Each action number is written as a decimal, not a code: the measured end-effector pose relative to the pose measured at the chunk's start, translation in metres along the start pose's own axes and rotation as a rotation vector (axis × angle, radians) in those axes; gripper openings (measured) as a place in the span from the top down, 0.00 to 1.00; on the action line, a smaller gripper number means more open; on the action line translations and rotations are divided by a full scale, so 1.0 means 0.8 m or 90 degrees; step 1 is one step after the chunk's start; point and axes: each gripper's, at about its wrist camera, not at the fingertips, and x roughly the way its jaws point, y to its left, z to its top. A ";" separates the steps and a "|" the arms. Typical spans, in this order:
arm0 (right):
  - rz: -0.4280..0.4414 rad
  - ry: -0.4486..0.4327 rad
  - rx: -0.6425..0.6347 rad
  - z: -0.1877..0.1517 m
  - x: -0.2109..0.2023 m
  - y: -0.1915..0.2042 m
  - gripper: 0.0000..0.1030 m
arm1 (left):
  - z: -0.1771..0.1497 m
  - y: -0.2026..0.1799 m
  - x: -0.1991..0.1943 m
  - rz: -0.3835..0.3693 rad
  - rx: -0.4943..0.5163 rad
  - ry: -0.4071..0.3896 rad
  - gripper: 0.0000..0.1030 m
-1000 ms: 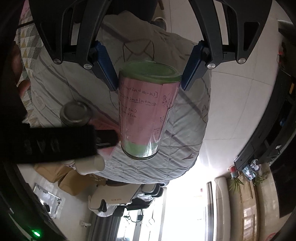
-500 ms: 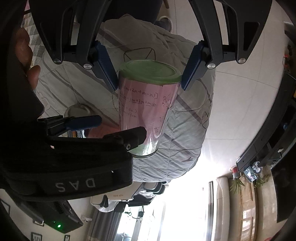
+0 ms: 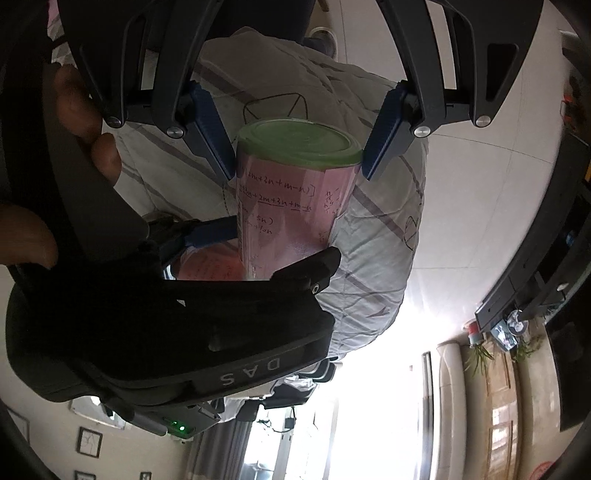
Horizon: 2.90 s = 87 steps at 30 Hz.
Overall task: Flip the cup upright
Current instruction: 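Hold the cup in the left tool while the right tool grasps its body, then rotate the cup green rim up with the right tool and set it down, then move the right tool to the blue-and-black can lying on the table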
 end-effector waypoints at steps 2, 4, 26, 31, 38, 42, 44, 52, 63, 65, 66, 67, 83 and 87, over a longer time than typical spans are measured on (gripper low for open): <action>0.006 0.003 -0.004 0.001 0.001 0.000 0.23 | 0.000 0.001 -0.002 -0.008 -0.002 0.000 0.29; 0.006 0.001 -0.012 0.003 -0.001 0.000 0.24 | 0.001 0.001 -0.002 -0.014 0.001 0.000 0.29; -0.173 -0.229 -0.252 -0.009 -0.082 0.025 0.24 | 0.025 -0.007 0.040 -0.028 -0.019 0.000 0.20; -0.256 -0.280 -0.323 -0.030 -0.081 0.031 0.24 | 0.024 -0.010 0.053 -0.033 -0.020 0.011 0.20; -0.256 -0.306 -0.348 -0.056 -0.085 0.028 0.24 | 0.017 -0.011 0.050 -0.033 -0.022 0.020 0.18; -0.237 -0.296 -0.339 -0.061 -0.085 0.024 0.24 | 0.015 -0.014 0.041 -0.040 -0.019 0.019 0.16; -0.229 -0.287 -0.334 -0.065 -0.087 0.023 0.24 | 0.014 -0.018 0.036 -0.040 -0.014 0.013 0.13; -0.211 -0.279 -0.327 -0.079 -0.104 0.021 0.22 | 0.013 -0.039 0.018 -0.032 0.006 -0.004 0.10; -0.174 -0.303 -0.311 -0.106 -0.159 0.004 0.22 | 0.011 -0.076 -0.022 -0.013 0.033 -0.046 0.06; -0.173 -0.314 -0.298 -0.111 -0.173 -0.004 0.22 | 0.011 -0.085 -0.028 -0.008 0.039 -0.050 0.06; -0.171 -0.319 -0.290 -0.113 -0.182 -0.010 0.22 | 0.011 -0.090 -0.032 -0.003 0.040 -0.056 0.06; -0.168 -0.325 -0.280 -0.114 -0.191 -0.017 0.22 | 0.010 -0.095 -0.034 -0.001 0.042 -0.060 0.06; -0.117 -0.382 -0.166 -0.141 -0.255 -0.096 0.22 | 0.016 -0.150 -0.081 0.078 0.051 -0.166 0.00; -0.105 -0.381 -0.155 -0.144 -0.257 -0.107 0.22 | 0.016 -0.157 -0.080 0.092 0.059 -0.168 0.00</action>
